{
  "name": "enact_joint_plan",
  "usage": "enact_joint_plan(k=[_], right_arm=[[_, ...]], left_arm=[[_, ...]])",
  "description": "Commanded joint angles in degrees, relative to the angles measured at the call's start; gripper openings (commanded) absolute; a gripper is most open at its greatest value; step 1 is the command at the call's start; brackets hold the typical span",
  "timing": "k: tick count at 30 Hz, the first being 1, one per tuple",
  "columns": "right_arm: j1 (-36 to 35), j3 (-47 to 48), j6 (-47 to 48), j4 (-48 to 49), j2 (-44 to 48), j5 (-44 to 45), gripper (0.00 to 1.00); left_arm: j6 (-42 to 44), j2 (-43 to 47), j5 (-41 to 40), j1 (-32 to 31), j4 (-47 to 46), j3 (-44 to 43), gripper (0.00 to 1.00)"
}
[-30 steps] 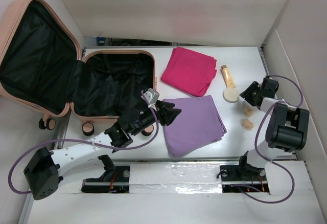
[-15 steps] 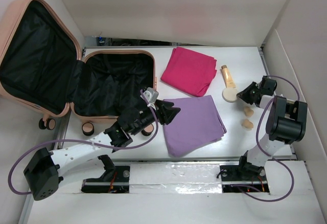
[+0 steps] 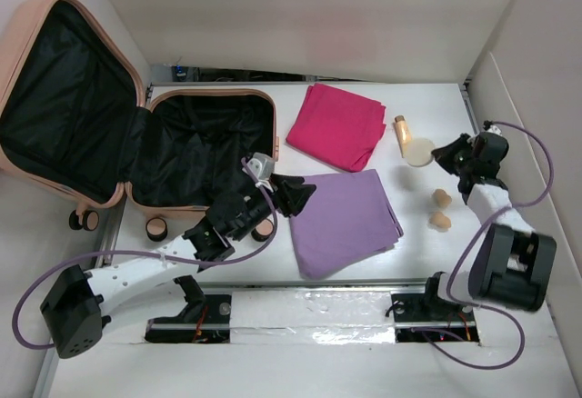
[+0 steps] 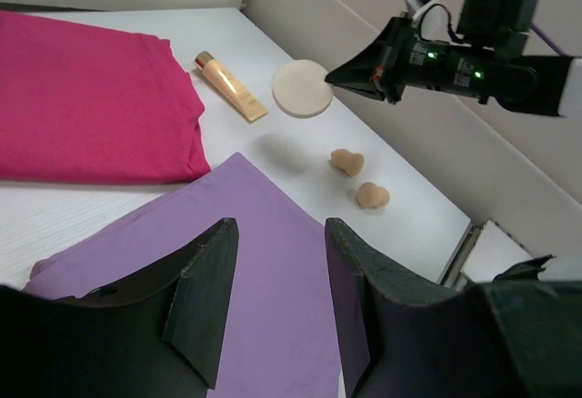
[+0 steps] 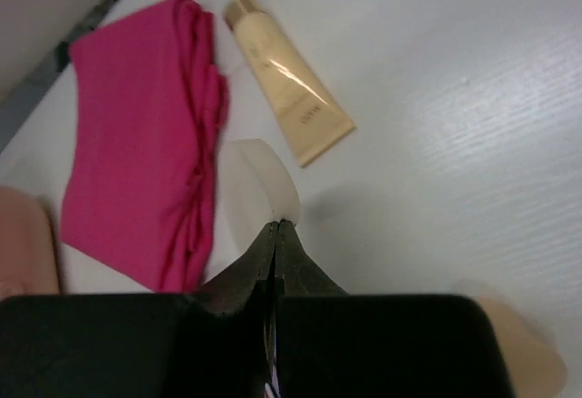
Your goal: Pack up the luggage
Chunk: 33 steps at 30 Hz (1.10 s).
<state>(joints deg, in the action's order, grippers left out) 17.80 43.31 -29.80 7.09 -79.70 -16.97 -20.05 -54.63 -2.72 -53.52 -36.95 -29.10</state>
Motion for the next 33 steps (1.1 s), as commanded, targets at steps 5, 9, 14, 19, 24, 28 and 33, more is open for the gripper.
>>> enact_joint_plan(k=[5, 9, 14, 19, 24, 28, 33], right_arm=[[-17.4, -1.4, -2.5, 1.9, 11.7, -5.6, 0.00], [-33.2, 5.8, -5.2, 4.8, 8.3, -3.4, 0.00], [-45.8, 22.1, -8.1, 9.6, -6.8, -3.5, 0.00], [-55.0, 41.9, -10.8, 9.1, -24.5, -4.4, 0.20], [-51.8, 43.0, -16.2, 15.6, -29.7, -9.3, 0.57], [-43.9, 25.9, -13.9, 17.8, -16.9, -4.1, 0.50], [-27.9, 9.2, -4.8, 0.5, 2.4, 15.7, 0.00]], left_arm=[[-2.7, 6.9, -7.5, 0.8, -4.0, 2.6, 0.40], [-4.6, 10.8, -15.4, 0.8, -6.0, 6.0, 0.44], [-5.0, 16.0, -21.9, 1.3, -3.9, 7.9, 0.45], [-4.5, 18.6, -22.9, 1.8, -4.3, 9.2, 0.46], [-4.0, 17.5, -23.5, 1.8, -2.3, 7.9, 0.46], [-3.9, 16.2, -21.3, 1.8, -3.5, 7.8, 0.48], [-3.5, 10.1, -13.8, 1.8, -3.2, 5.0, 0.48]])
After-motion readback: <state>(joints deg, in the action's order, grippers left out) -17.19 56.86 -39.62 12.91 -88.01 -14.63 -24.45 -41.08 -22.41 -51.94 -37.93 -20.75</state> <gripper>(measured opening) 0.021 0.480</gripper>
